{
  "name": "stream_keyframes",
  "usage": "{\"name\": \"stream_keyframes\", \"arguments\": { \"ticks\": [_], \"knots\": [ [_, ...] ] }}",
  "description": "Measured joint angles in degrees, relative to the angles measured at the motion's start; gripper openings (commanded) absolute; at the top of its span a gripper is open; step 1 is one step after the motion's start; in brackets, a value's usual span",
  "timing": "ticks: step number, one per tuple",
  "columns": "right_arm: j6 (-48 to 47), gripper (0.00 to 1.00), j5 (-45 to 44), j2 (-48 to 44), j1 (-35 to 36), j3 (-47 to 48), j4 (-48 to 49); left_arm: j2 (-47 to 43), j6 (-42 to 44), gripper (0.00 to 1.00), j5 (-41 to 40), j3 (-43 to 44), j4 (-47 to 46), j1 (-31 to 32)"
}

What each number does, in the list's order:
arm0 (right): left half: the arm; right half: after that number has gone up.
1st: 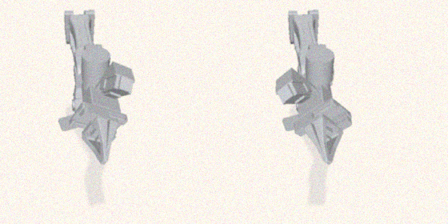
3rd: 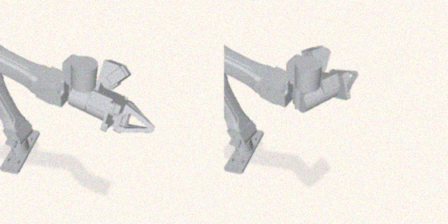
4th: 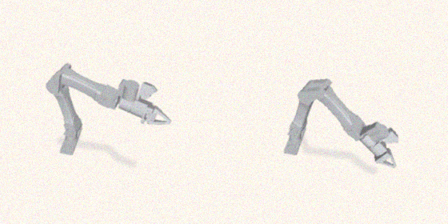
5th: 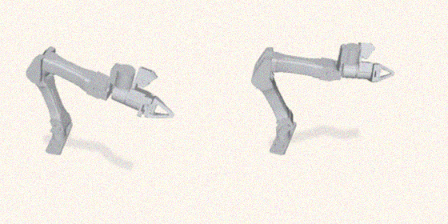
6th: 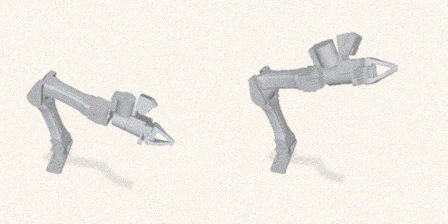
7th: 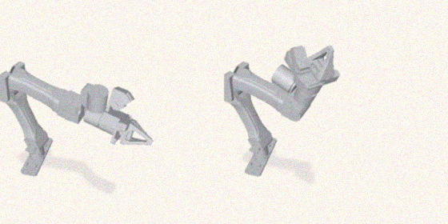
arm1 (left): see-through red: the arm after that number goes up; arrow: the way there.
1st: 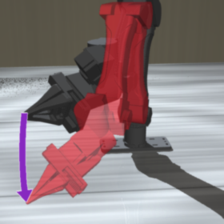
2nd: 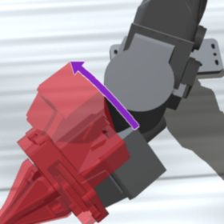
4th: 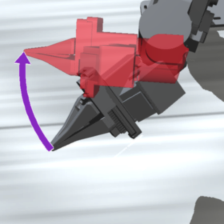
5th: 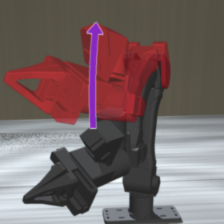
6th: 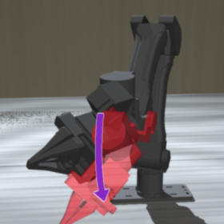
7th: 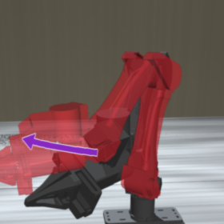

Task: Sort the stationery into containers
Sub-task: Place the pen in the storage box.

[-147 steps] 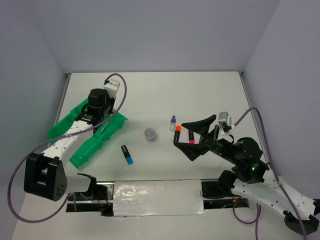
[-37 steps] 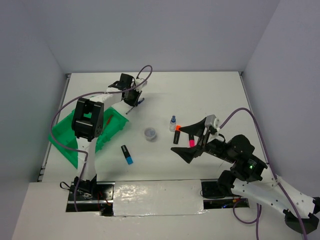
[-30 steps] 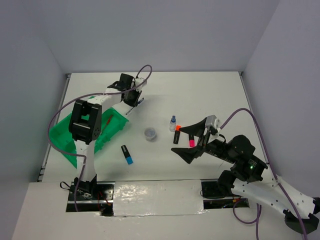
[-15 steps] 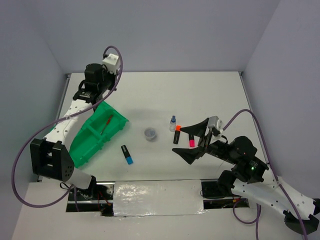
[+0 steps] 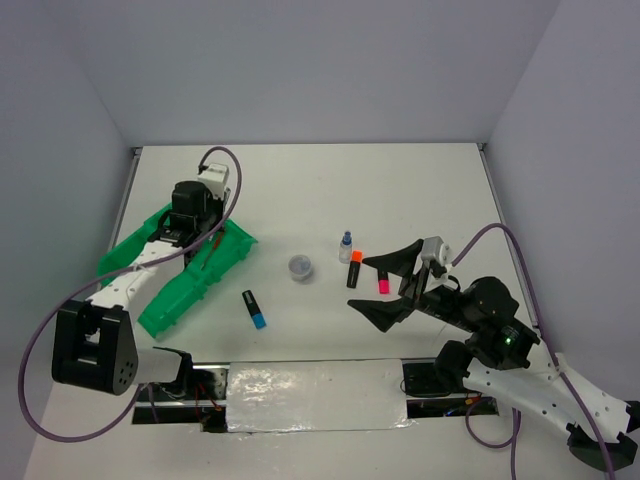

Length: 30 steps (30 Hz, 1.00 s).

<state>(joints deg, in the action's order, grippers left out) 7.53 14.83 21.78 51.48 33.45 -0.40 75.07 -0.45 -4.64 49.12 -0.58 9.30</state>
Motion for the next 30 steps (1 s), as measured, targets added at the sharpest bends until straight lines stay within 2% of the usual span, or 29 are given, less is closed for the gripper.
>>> {"name": "stream_keyframes", "arguments": {
  "ticks": [3, 10, 12, 14, 18, 21, 22, 24, 25, 30],
  "knots": [
    [0.0, 1.00, 0.0, 0.0, 0.0, -0.1, -0.1, 0.0, 0.0, 0.05, -0.1, -1.9, -1.4, 0.0],
    [0.0, 1.00, 0.4, 0.0, 0.0, -0.2, 0.0, 0.8, 0.5, 0.01, -1.6, -4.8, -3.2, 0.2],
    [0.0, 1.00, 0.4, 0.0, 0.0, -0.2, -0.1, 0.9, 0.7, 0.05, -2.4, -5.5, -3.8, 0.4],
    [0.0, 1.00, 0.4, 0.0, 0.0, -0.2, 0.0, 0.9, 1.4, 0.17, -4.7, -6.7, -5.2, 1.2],
    [-0.2, 1.00, 0.5, 0.0, 0.0, -0.2, 0.0, 0.8, 2.0, 0.22, -9.5, -10.9, -7.6, 3.6],
    [-0.2, 1.00, 0.7, 0.0, 0.0, -0.2, 0.0, 0.8, 2.1, 0.30, -11.8, -12.7, -7.7, 4.6],
    [-0.2, 1.00, 0.7, 0.0, 0.0, -0.2, 0.0, 0.8, 2.1, 0.41, -12.6, -12.9, -7.8, 4.6],
    [-0.2, 1.00, 0.8, 0.0, 0.0, -0.2, 0.0, 0.6, 2.3, 0.55, -14.0, -12.9, -8.4, 4.6],
    [-0.3, 1.00, 0.9, 0.0, 0.0, -0.2, 0.0, 0.3, 2.3, 0.68, -14.7, -13.0, -8.9, 4.6],
    [-0.6, 1.00, 1.6, 0.3, 0.0, -0.2, 0.0, -1.9, 2.2, 0.79, -16.5, -13.0, -10.2, 4.6]
  ]
}}
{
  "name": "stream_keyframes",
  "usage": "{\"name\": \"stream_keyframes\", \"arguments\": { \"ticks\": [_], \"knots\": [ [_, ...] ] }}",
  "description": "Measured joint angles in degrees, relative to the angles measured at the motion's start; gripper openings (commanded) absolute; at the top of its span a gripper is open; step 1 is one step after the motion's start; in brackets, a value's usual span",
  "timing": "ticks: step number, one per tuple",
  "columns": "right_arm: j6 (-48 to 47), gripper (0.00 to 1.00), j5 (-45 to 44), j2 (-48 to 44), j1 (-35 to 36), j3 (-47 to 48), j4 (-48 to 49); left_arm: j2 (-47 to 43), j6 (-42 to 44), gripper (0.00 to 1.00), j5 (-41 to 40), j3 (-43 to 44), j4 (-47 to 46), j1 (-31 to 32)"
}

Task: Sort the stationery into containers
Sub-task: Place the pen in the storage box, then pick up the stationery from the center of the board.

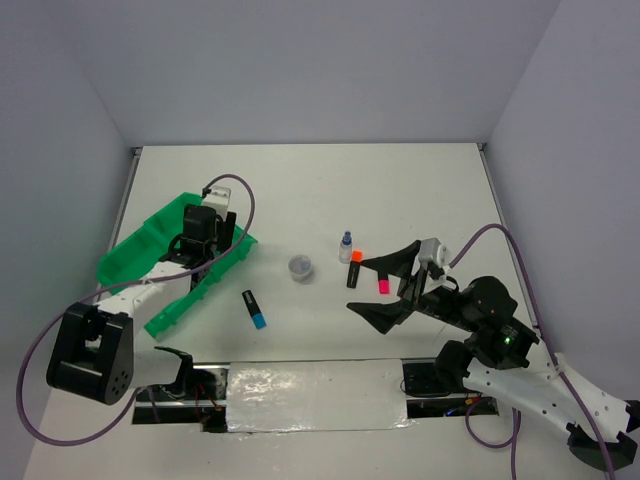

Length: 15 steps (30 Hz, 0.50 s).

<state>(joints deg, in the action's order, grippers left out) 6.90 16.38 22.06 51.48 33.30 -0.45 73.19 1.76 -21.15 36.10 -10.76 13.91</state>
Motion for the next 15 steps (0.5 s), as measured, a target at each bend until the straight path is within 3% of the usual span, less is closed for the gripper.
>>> {"name": "stream_keyframes", "arguments": {
  "ticks": [3, 5, 8, 12, 15],
  "knots": [
    [0.0, 1.00, 0.4, 0.2, 0.0, 0.0, 0.0, -2.4, 0.0, 0.82, 0.3, 0.2, 0.3, 0.0],
    [-0.1, 1.00, 0.4, 0.5, 0.0, 0.0, 0.0, -4.0, 0.2, 0.99, 1.7, 1.5, 1.8, 0.0],
    [-0.1, 1.00, 0.1, 1.1, 0.0, 0.0, 0.0, -4.7, -0.2, 0.99, 6.5, 8.3, 6.7, 1.2],
    [0.3, 1.00, -2.8, 1.0, 0.0, 0.0, -0.1, -1.6, -2.3, 0.99, 7.4, 19.2, 11.3, 11.3],
    [1.0, 1.00, -8.4, -0.2, 0.0, -0.2, -0.3, 0.3, -7.1, 0.99, 7.8, 21.1, 12.6, 19.3]
  ]
}}
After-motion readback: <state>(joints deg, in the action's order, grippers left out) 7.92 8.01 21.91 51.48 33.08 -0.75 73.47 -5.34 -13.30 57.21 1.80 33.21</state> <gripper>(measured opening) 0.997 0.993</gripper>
